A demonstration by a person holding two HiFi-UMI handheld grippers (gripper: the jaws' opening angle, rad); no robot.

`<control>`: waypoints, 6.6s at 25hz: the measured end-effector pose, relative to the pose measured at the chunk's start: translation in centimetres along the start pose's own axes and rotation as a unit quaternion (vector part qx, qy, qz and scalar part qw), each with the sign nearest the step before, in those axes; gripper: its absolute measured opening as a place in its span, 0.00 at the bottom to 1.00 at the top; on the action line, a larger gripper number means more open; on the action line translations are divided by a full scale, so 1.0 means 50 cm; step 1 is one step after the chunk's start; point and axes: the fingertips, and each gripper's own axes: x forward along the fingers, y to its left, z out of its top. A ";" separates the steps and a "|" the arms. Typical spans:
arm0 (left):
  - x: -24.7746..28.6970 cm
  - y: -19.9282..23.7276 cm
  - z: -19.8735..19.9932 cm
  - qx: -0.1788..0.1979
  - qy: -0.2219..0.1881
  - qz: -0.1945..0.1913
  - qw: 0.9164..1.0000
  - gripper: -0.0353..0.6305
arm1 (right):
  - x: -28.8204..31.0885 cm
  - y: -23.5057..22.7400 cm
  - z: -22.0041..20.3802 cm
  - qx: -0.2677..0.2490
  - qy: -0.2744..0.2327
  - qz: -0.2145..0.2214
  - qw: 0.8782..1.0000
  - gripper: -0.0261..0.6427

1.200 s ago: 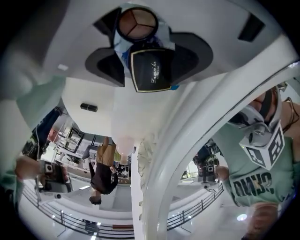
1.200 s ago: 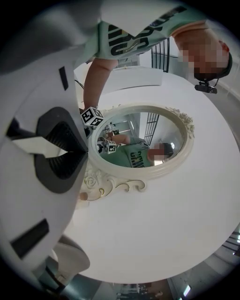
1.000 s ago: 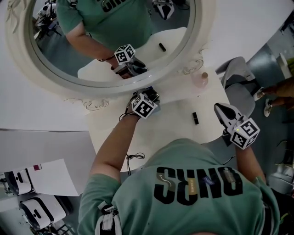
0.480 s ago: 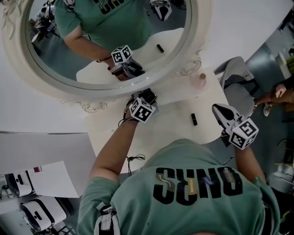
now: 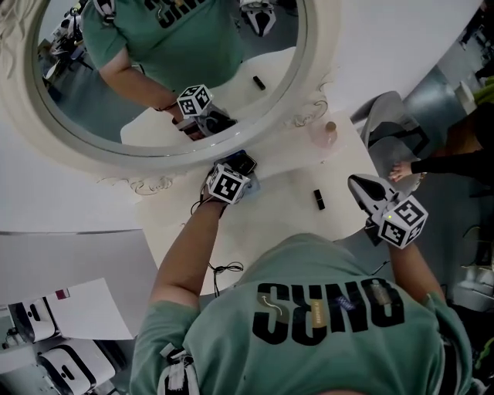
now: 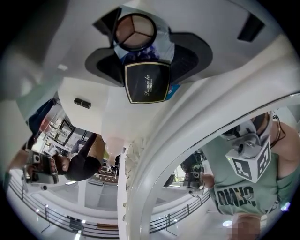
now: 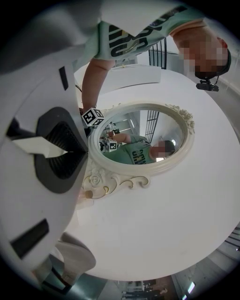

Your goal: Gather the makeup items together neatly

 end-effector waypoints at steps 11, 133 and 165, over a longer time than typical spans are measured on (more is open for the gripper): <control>-0.060 -0.059 0.064 -0.001 -0.049 -0.021 0.999 0.52 | -0.041 -0.003 -0.001 -0.002 -0.011 0.010 1.000 0.03; -0.037 -0.094 -0.121 0.210 0.022 0.056 0.976 0.53 | 0.081 0.090 0.017 -0.033 0.010 0.077 0.996 0.03; -0.256 -0.203 -0.206 0.202 -0.020 0.200 0.958 0.08 | 0.060 0.182 -0.040 -0.058 0.029 0.187 0.980 0.03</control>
